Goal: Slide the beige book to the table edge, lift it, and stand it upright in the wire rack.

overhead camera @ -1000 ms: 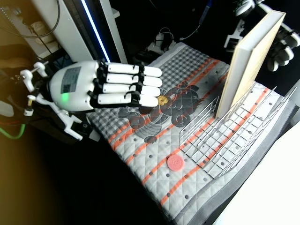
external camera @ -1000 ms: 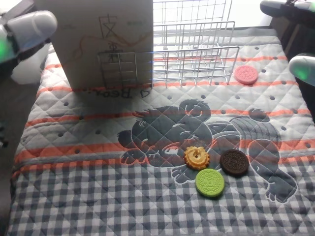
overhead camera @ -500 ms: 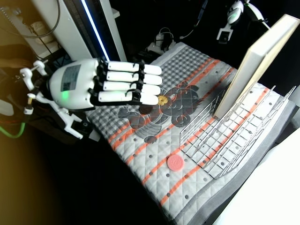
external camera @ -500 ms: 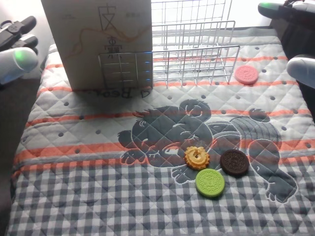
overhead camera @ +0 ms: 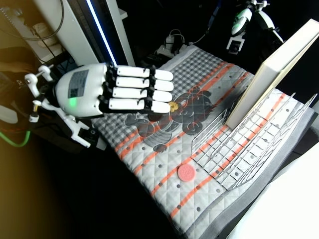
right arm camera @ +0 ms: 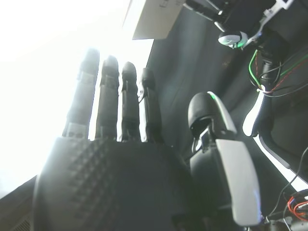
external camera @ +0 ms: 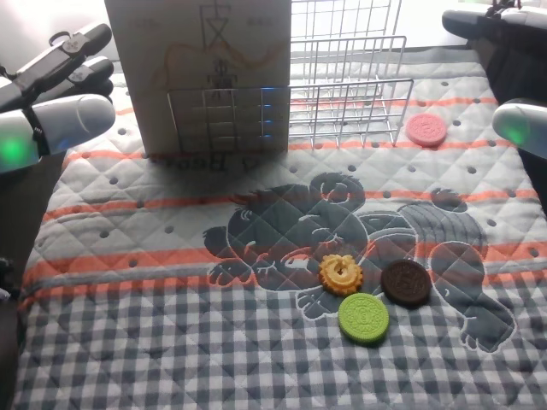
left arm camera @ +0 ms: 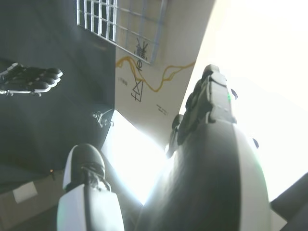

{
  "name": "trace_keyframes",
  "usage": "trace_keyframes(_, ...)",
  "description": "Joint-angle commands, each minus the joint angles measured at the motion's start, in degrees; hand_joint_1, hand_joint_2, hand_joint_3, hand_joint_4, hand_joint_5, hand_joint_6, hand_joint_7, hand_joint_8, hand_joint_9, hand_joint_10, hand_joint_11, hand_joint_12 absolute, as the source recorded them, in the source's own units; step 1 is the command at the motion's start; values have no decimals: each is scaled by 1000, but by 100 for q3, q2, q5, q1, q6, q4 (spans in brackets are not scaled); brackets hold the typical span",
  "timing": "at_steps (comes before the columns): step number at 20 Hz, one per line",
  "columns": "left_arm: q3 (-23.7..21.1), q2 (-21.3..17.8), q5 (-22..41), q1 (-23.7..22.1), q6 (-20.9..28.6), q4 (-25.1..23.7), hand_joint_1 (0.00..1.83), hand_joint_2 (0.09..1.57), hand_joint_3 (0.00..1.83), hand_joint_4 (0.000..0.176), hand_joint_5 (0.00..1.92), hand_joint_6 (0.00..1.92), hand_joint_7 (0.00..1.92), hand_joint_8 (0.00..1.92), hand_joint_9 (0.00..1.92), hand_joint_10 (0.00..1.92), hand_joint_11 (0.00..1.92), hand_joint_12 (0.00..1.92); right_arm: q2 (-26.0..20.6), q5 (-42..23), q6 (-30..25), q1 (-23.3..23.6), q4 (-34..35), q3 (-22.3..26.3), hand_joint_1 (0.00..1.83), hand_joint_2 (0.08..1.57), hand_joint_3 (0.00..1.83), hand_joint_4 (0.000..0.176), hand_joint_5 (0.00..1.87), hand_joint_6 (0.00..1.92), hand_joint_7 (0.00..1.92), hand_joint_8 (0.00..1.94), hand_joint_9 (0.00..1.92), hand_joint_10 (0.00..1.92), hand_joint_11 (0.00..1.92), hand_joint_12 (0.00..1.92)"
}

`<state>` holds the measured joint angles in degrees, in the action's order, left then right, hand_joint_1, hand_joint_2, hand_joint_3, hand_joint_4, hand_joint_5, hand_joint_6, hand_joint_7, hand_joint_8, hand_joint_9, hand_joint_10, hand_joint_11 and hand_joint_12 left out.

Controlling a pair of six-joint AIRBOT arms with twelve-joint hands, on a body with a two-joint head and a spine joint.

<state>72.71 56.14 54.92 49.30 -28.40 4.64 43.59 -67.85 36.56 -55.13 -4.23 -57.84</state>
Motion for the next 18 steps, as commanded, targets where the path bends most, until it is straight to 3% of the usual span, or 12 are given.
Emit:
trace_keyframes(1, -13, -108, 728, 6, 70, 153, 660, 931, 6, 176, 0, 0, 0, 0, 0, 0, 0, 0, 8, -713, 2, 59, 170, -17, 248, 1385, 4, 0, 315, 0, 314, 0, 292, 4, 265, 192)
trace_keyframes(7, 102, 136, 510, -248, 175, -181, 710, 942, 1, 176, 0, 0, 0, 0, 0, 0, 0, 0, 13, -715, 2, 40, 217, -17, 266, 1388, 2, 0, 317, 1, 308, 0, 297, 7, 303, 196)
trace_keyframes(12, 208, 270, 366, -529, 241, -472, 587, 874, 0, 176, 0, 0, 0, 0, 0, 0, 0, 0, 16, -715, 2, 40, 217, -20, 268, 1390, 1, 0, 319, 1, 308, 0, 287, 0, 276, 175)
trace_keyframes(15, 129, 20, 482, -462, 247, -412, 597, 875, 0, 176, 0, 0, 0, 0, 0, 0, 0, 0, -3, -715, 2, 37, 232, -13, 266, 1386, 0, 0, 317, 0, 301, 0, 283, 0, 276, 172)
trace_keyframes(16, 53, -134, 632, -381, 228, -313, 674, 901, 3, 176, 0, 0, 0, 0, 0, 0, 0, 0, -17, -715, 2, 37, 243, -10, 274, 1390, 1, 0, 317, 0, 300, 0, 287, 2, 285, 174)
trace_keyframes(18, -202, -461, 1115, -136, -26, 33, 623, 909, 4, 176, 0, 0, 0, 0, 0, 0, 0, 0, -81, -720, 2, 36, 261, 13, 273, 1386, 0, 0, 322, 2, 305, 2, 291, 3, 292, 175)
